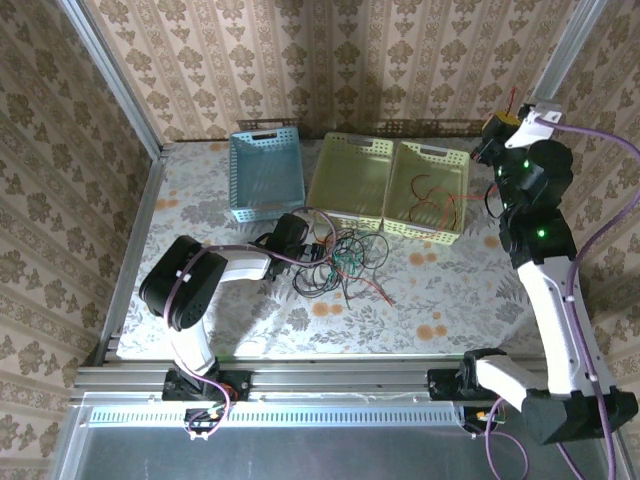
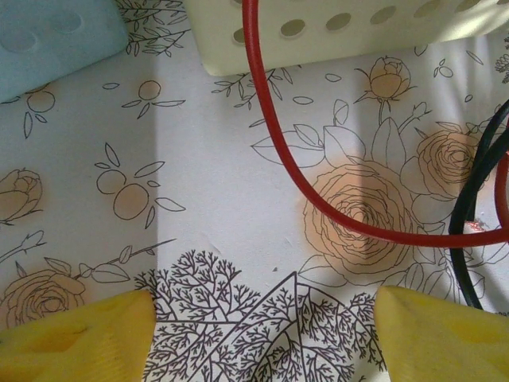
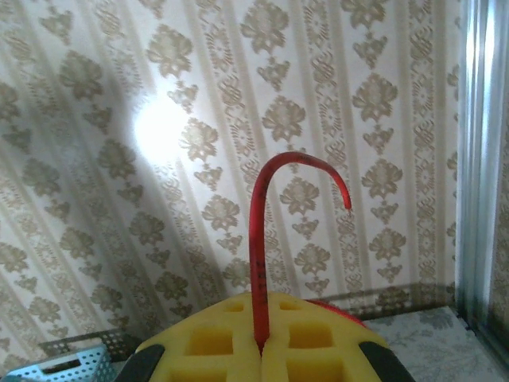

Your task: Untangle the cables

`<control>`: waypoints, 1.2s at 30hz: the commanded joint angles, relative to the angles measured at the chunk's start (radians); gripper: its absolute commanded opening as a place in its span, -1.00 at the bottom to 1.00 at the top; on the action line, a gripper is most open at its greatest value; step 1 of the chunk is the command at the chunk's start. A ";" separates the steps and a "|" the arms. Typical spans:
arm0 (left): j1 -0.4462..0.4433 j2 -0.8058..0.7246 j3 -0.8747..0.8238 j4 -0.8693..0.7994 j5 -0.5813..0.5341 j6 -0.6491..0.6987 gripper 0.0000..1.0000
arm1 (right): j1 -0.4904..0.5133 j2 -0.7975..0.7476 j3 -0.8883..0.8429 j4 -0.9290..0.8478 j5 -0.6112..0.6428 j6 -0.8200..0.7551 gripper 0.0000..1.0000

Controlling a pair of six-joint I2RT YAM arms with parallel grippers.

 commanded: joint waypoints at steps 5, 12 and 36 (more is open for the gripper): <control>-0.004 -0.035 -0.029 -0.050 -0.017 0.000 0.50 | -0.024 0.093 0.070 0.055 -0.116 0.021 -1.00; -0.009 -0.036 -0.035 -0.027 -0.014 -0.005 0.51 | -0.024 0.158 0.245 0.053 -0.059 -0.082 -1.00; -0.021 -0.059 -0.015 0.012 0.004 -0.011 0.57 | -0.021 0.378 -0.016 -0.233 -0.128 0.167 -1.00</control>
